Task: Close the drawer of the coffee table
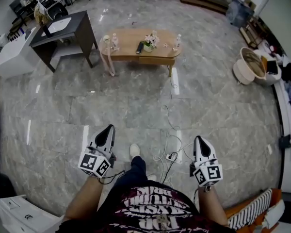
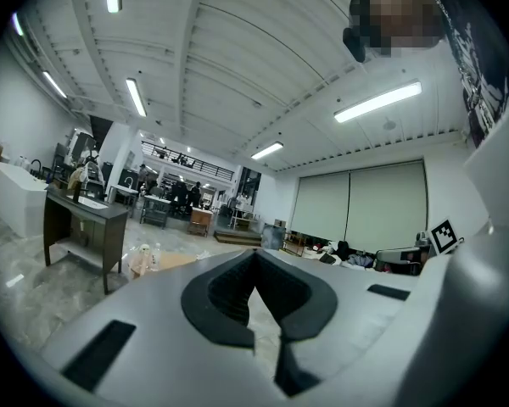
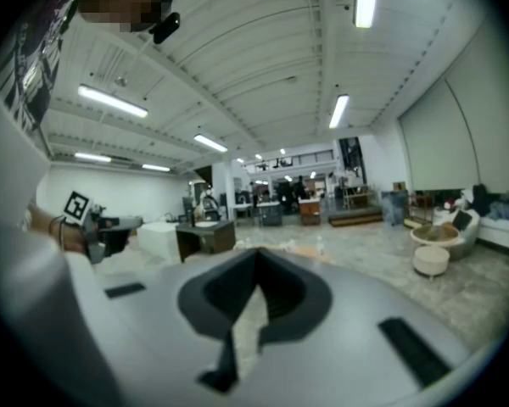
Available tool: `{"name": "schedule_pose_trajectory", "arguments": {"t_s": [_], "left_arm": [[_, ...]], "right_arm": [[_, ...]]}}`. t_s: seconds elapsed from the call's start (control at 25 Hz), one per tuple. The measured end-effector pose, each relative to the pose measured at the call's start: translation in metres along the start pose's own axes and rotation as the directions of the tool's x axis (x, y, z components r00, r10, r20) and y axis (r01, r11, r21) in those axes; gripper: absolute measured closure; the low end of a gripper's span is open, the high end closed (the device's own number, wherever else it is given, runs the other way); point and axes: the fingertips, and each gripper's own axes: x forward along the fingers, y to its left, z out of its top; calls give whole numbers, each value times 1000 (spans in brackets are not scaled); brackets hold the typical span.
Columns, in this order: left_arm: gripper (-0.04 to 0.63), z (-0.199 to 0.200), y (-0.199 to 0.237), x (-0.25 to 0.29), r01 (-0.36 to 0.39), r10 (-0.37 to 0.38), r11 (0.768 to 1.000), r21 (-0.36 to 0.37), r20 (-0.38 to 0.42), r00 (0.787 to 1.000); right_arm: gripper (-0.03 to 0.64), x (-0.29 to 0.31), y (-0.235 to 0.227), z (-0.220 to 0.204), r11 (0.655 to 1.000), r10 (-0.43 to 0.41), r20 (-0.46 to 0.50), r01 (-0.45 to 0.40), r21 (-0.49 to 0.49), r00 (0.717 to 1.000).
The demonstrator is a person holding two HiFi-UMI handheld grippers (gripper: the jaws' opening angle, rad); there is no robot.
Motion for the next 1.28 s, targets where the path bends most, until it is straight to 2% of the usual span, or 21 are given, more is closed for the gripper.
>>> {"name": "schedule_pose_trajectory", "arguments": {"t_s": [0.4,0.76,1.0,1.28], "left_arm": [[572,21,53,106,70,-70,998,5,-17,997],[572,38,124,146,72,-72,997,-3,-8,997],[572,34,134,170,78,-78,997,-23,-12,997],[572,22,147,214,69,-70,997,-29,-42,997]], "right_arm": [[587,109,-6,33,1000,2,-11,-2,-2,1000],[588,172,0,61,1000,-18,20,19,-10,1000],[587,194,-16,75,999,-40,41,41,-6,998],[587,239,-50,72,999,-45,31,45,12,999]]}}
